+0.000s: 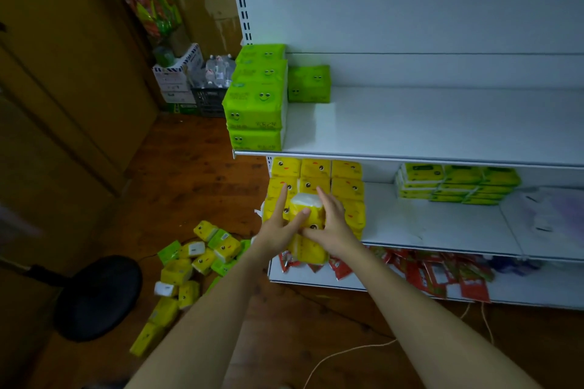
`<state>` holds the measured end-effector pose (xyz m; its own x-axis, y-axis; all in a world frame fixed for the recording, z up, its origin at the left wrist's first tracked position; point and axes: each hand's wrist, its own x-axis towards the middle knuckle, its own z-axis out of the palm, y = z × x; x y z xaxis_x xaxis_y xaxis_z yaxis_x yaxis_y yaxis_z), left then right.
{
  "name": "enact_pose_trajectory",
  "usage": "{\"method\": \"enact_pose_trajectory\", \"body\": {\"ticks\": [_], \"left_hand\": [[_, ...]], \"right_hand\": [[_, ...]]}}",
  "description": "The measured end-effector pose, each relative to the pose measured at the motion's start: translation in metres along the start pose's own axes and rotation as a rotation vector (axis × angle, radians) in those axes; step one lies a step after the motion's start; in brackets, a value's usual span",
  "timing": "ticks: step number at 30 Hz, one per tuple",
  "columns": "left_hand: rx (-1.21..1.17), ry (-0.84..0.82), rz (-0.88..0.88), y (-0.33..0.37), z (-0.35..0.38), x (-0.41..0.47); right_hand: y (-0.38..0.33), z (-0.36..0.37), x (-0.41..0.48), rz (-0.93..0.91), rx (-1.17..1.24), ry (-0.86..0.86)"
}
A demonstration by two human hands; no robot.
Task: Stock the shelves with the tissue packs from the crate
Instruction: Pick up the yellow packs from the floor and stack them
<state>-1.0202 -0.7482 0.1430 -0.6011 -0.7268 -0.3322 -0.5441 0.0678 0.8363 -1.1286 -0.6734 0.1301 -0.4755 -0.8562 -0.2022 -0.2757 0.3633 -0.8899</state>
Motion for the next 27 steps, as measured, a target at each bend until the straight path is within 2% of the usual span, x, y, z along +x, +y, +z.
{"method": "enact_pose_trajectory", "body": {"ticks": [3, 9, 15, 22, 27], "left_hand": [[0.046, -0.021, 0.041, -0.002, -0.006, 0.006], [-0.055, -0.077, 0.048, -0.003, -0.007, 0.017], [-0.430, -0.027, 0.015, -0.003, 0.009, 0.024], [-0.499, -0.013, -0.016, 0.005, 0.038, 0.036], [-0.391, -0.036, -0.031, 0.002, 0.064, 0.053]], "right_hand": [[0.000, -0.001, 0.001, 0.036, 0.015, 0.008], [0.002, 0.001, 0.002, 0.151, 0.043, 0.033], [0.011, -0.009, 0.006, 0.192, -0.103, 0.122], [0.033, -0.019, 0.010, 0.311, 0.149, 0.332], [0.062, -0.031, 0.013, 0.313, 0.286, 0.337]]}}
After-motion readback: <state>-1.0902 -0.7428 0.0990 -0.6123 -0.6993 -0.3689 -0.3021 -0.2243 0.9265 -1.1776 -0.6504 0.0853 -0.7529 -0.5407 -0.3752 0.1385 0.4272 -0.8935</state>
